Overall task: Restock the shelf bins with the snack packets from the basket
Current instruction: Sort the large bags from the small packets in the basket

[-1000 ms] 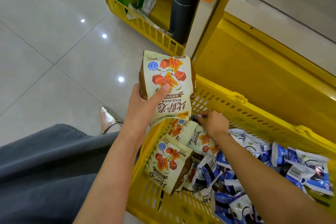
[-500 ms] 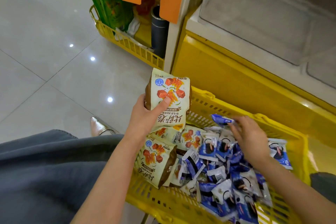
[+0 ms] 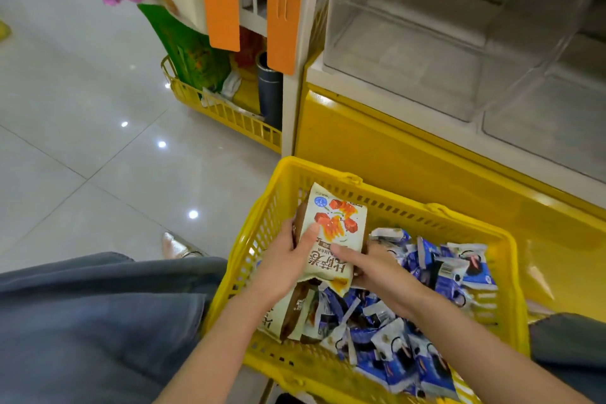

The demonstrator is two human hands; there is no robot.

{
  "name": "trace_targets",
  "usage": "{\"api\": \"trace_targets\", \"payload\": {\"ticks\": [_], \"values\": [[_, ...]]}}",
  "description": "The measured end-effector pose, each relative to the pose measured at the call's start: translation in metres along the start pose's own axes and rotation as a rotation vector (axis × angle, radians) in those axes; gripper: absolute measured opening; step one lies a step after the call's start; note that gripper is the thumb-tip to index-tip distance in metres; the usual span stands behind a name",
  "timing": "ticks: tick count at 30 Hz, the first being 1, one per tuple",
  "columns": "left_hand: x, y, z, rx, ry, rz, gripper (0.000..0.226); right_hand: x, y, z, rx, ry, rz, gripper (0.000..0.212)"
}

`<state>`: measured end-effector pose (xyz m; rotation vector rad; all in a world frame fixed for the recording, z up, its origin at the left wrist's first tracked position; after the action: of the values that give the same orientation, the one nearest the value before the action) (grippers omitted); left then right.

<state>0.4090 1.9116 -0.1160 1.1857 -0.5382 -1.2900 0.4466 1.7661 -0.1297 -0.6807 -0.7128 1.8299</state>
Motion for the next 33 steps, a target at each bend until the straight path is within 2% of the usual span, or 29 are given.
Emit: {"api": "trace_targets", "payload": {"ticks": [1,3,5,7,9,12,15,18,22,27,30,33], "values": [[-0.009,0.001,-0.002,0.082,0.063,-0.110,0.045,0.003,-0.001,-0.005,-0.017,0.026,-0.005,0.044],[-0.036,0.001,-0.013,0.264,0.313,-0.390,0.049,0.004,-0.005,-0.015,-0.069,0.096,-0.017,0.038],[-0.061,-0.010,-0.025,0.258,0.469,-0.492,0.047,0.003,-0.005,-0.031,-0.089,0.230,-0.007,0.039],[-0.067,-0.033,-0.035,0.138,0.391,-0.494,0.043,0.010,-0.002,-0.047,-0.072,0.332,0.031,0.048],[-0.059,-0.052,-0.038,0.059,0.263,-0.472,0.035,0.024,0.006,-0.062,-0.018,0.355,0.048,0.053],[-0.055,-0.062,-0.039,0.093,0.302,-0.424,0.023,0.039,0.022,-0.076,0.022,0.402,0.111,0.051],[-0.055,-0.061,-0.041,0.131,0.334,-0.426,0.022,0.041,0.031,-0.083,0.028,0.443,0.134,0.055],[-0.054,-0.062,-0.042,0.130,0.323,-0.417,0.021,0.038,0.031,-0.080,-0.023,0.366,0.078,0.055],[-0.054,-0.061,-0.043,0.134,0.324,-0.410,0.022,0.032,0.028,-0.069,-0.220,0.190,0.281,0.052],[-0.053,-0.061,-0.043,0.132,0.319,-0.398,0.022,0.033,0.026,-0.095,-0.124,0.203,0.189,0.042],[-0.053,-0.060,-0.044,0.126,0.321,-0.399,0.022,0.042,0.036,-0.103,-0.096,0.197,0.263,0.058],[-0.054,-0.059,-0.043,0.143,0.328,-0.407,0.020,0.036,0.037,-0.100,-0.173,0.181,0.339,0.062]]}}
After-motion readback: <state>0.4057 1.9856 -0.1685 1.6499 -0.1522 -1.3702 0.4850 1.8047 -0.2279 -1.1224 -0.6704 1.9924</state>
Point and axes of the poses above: each hand's wrist, its own z-axis away from the middle knuckle, its own x-axis out of the palm, y = z × x, the point moved 5 cm from there along -z, towards the middle knuckle, and after that the axes turned 15 degrees about y, right-handed, at the moved point
